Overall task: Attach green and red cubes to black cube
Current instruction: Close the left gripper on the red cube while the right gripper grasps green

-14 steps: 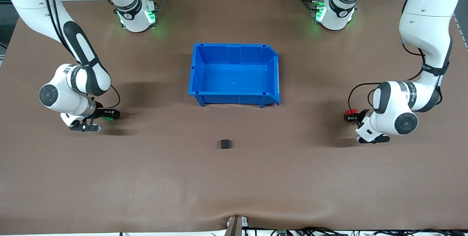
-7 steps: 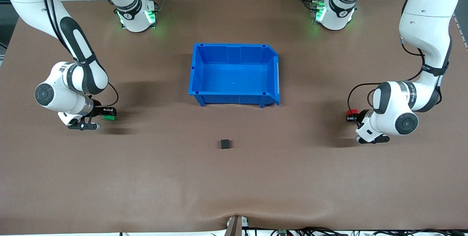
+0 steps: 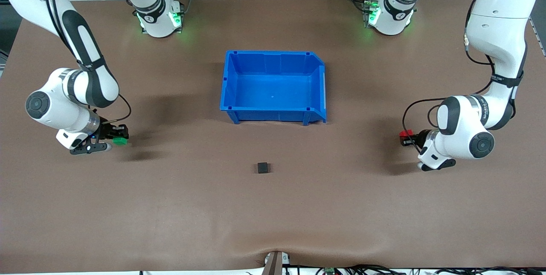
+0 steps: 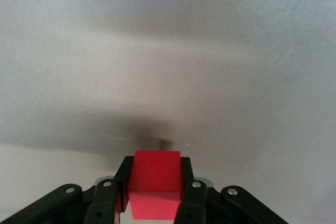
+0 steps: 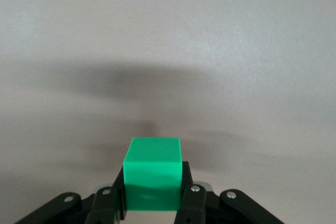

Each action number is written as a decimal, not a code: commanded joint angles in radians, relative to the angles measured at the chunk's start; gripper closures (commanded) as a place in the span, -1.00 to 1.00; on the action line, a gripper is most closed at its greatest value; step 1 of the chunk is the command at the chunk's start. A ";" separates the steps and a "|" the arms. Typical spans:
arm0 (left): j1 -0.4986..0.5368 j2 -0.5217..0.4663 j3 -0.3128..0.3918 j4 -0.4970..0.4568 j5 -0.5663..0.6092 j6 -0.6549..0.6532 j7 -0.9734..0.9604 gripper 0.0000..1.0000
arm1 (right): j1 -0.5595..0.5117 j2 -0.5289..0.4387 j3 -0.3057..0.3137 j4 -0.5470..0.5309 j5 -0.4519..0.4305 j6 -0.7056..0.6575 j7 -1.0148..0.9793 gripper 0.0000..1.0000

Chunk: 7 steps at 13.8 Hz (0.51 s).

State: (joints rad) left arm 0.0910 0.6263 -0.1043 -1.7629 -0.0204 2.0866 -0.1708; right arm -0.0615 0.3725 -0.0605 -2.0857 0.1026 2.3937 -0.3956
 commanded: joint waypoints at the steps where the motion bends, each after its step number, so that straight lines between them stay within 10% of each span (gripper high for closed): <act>1: -0.004 -0.002 -0.002 0.071 -0.032 -0.052 -0.038 1.00 | -0.008 -0.004 0.008 0.102 -0.001 -0.144 -0.061 1.00; 7: -0.026 0.025 -0.003 0.219 -0.212 -0.108 -0.292 1.00 | 0.040 0.006 0.013 0.245 0.000 -0.219 -0.159 1.00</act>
State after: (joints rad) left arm 0.0813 0.6256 -0.1072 -1.6096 -0.1709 2.0080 -0.3594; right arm -0.0331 0.3702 -0.0464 -1.8810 0.1027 2.1929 -0.4962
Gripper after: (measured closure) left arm 0.604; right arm 0.608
